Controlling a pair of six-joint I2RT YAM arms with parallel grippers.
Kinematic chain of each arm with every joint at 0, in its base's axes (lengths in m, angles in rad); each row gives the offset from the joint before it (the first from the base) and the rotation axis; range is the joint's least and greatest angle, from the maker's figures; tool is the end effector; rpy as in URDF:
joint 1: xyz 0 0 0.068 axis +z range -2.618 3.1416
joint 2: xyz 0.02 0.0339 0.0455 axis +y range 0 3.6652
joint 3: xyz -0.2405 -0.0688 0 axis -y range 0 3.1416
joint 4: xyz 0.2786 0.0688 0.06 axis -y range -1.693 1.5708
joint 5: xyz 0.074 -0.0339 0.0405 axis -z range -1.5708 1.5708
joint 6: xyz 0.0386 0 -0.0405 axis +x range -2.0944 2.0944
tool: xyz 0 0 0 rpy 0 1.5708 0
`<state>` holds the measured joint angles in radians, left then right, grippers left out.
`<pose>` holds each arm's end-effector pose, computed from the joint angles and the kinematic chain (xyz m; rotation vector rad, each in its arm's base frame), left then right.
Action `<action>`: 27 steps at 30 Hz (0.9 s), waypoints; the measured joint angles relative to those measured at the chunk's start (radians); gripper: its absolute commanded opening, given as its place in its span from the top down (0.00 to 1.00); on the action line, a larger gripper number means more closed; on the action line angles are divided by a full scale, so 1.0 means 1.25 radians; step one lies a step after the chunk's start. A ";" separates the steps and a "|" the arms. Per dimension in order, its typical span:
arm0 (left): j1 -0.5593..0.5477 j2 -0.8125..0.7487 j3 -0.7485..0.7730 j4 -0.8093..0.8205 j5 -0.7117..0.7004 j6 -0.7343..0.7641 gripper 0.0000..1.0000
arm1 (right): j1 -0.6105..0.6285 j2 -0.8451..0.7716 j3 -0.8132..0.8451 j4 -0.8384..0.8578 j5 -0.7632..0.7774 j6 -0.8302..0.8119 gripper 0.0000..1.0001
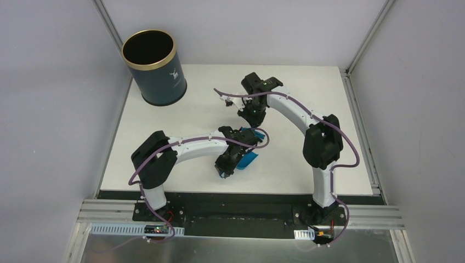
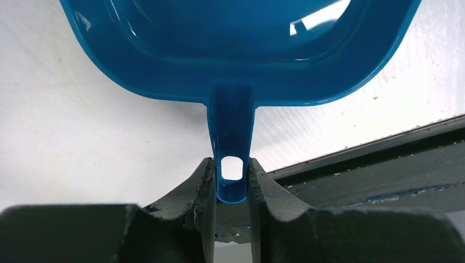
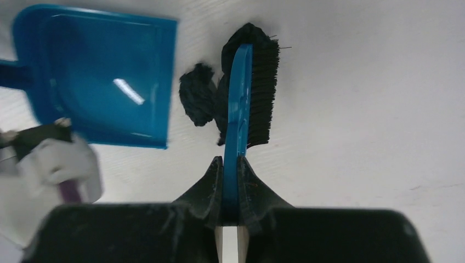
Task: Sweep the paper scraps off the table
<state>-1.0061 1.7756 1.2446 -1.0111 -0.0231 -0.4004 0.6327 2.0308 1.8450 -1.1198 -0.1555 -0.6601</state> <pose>0.1842 -0.2891 0.1471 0.9255 2.9636 -0.0015 0.3521 0.2656 0.2283 -1.7504 2.2704 0.2181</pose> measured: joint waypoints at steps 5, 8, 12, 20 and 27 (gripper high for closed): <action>0.000 0.009 -0.018 0.036 -0.004 0.001 1.00 | 0.005 -0.013 -0.009 -0.071 -0.119 0.058 1.00; 0.000 0.009 -0.024 0.052 -0.007 0.005 1.00 | 0.005 -0.016 -0.008 -0.109 -0.182 0.091 1.00; -0.001 0.005 -0.045 0.056 -0.010 0.010 1.00 | -0.013 -0.015 -0.006 -0.131 -0.229 0.131 1.00; 0.000 -0.062 -0.144 0.160 -0.043 0.018 1.00 | -0.063 -0.004 0.016 -0.179 -0.328 0.190 1.00; 0.000 -0.128 -0.201 0.206 -0.058 0.021 1.00 | -0.077 -0.051 -0.002 -0.144 -0.266 0.267 1.00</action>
<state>-1.0061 1.6154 0.9936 -0.7540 -0.0956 -0.3737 0.5362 1.9675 1.8420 -1.2995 -0.4877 -0.3260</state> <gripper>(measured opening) 0.224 0.078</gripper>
